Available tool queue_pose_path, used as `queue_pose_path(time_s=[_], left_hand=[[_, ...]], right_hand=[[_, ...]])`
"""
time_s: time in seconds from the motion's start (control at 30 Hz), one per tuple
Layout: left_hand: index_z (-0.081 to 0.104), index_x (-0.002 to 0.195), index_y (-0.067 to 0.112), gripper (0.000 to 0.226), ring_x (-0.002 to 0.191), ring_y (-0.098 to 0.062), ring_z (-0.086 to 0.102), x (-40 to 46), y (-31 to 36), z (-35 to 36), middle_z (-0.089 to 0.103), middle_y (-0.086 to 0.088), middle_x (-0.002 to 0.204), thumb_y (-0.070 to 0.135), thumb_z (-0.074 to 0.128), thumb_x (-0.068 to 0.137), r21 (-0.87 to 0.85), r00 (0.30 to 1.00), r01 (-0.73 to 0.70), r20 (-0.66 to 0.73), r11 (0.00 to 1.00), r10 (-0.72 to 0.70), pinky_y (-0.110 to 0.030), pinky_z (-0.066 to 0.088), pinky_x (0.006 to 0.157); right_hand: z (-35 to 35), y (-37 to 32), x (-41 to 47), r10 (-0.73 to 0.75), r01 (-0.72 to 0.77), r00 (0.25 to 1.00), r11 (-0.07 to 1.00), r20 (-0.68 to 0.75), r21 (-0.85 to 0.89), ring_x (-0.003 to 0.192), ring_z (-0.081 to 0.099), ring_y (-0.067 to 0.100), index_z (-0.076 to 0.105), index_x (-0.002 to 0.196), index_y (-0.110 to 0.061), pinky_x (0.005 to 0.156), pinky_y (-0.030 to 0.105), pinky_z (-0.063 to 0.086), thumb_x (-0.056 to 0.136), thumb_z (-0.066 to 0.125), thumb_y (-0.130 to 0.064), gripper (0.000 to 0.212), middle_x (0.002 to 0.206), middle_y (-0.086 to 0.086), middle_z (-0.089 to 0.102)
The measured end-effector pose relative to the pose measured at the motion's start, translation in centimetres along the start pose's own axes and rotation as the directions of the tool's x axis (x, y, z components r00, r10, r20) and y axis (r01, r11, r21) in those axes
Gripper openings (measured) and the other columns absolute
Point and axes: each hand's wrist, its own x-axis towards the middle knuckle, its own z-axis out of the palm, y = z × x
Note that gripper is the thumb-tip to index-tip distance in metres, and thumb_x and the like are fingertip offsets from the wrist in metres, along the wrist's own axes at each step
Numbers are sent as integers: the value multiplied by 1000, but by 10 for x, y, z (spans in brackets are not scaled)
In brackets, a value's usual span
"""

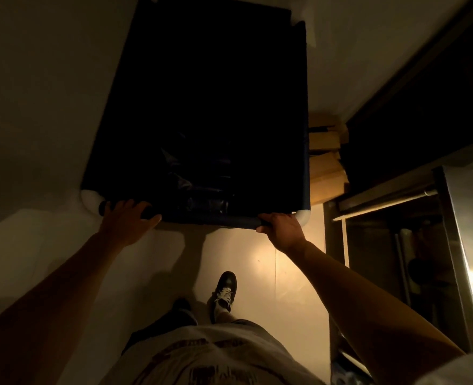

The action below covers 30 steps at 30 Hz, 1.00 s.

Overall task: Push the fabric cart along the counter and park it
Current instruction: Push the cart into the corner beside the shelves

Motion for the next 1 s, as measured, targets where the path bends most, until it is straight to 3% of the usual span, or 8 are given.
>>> queue_pose_path(time_s=[0.37,0.57,0.83,0.9,1.0], left_hand=[[44,147,31,75,147,-36,33,10,-1,1,40,-10,158,79,35,90,35,999,-9,54,999,8,-62,11,123],[39,150,34,71,149,-35,28,16,-2,-1,35,-8,162,75,33,92,34,994,-61,89,998,58,-59,9,124],[43,147,33,70,142,-33,37,17,-6,4,41,-7,156,75,32,92,43,991,-116,64,992,114,-54,18,121],[45,147,33,69,141,-34,38,19,-8,5,41,-7,156,74,35,93,45,988,-144,62,989,141,-53,20,120],[46,146,33,70,142,-34,37,25,-12,3,40,-6,158,76,38,91,1,981,-175,79,985,175,-51,21,119]], right_hand=[[12,9,7,-25,28,998,998,-57,57,131,55,29,63,140,-29,115,40,36,103,59,-41,39,132,3,68],[3,3,5,-16,18,1000,997,-19,81,136,53,28,64,141,-28,115,42,40,102,62,-37,40,139,3,65],[-14,-9,4,-9,0,998,988,61,153,131,58,29,65,139,-15,110,40,48,101,67,-27,40,136,10,66],[-18,-10,5,18,-36,995,984,103,177,132,58,28,64,139,-11,111,38,49,100,68,-24,42,137,11,64],[-21,-12,8,37,-63,991,975,126,211,129,60,29,64,136,-3,103,23,48,98,71,-13,40,134,15,64]])
